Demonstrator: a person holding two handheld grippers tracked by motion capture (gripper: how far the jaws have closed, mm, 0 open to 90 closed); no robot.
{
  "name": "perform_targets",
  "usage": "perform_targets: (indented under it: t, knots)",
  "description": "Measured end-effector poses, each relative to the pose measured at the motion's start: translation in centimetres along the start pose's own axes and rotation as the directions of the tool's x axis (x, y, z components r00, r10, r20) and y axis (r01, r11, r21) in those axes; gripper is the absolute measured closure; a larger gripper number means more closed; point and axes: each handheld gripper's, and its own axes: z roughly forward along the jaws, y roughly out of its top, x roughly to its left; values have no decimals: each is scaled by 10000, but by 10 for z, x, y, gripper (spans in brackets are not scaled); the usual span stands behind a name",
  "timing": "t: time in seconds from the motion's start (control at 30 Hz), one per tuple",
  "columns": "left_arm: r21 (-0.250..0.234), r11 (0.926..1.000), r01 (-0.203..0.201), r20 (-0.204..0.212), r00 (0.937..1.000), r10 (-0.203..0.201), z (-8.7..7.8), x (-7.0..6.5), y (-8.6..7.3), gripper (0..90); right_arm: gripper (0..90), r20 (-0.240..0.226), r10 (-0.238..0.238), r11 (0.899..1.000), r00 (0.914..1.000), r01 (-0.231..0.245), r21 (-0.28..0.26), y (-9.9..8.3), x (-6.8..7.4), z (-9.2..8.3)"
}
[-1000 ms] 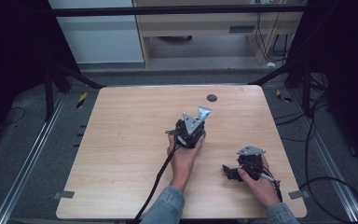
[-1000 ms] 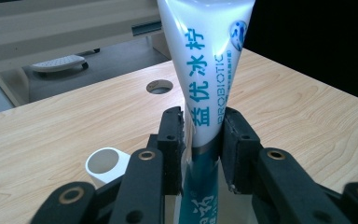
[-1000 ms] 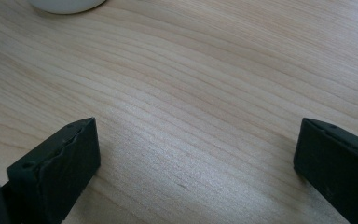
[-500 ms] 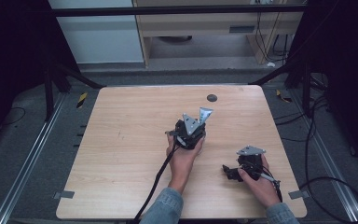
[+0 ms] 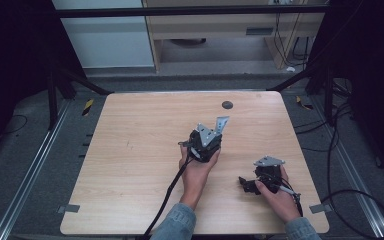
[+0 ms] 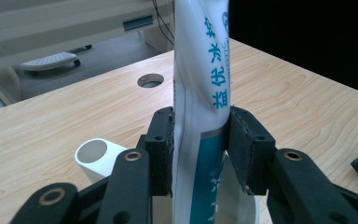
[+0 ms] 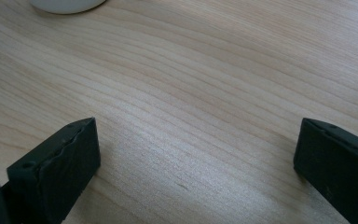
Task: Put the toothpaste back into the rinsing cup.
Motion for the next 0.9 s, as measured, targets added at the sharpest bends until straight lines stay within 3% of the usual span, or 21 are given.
perform_targets:
  t: [0.5,0.9]
  knots:
    - [-8,10000,20,-34,10000,-20,-3,0,-1,613,6,-2,19,10000,10000,-19,14,0,0,0]
    - [209,9996,-195,-45,9998,196,-17,7,3,593,6,-2,17,10000,10000,-17,15,0,0,0]
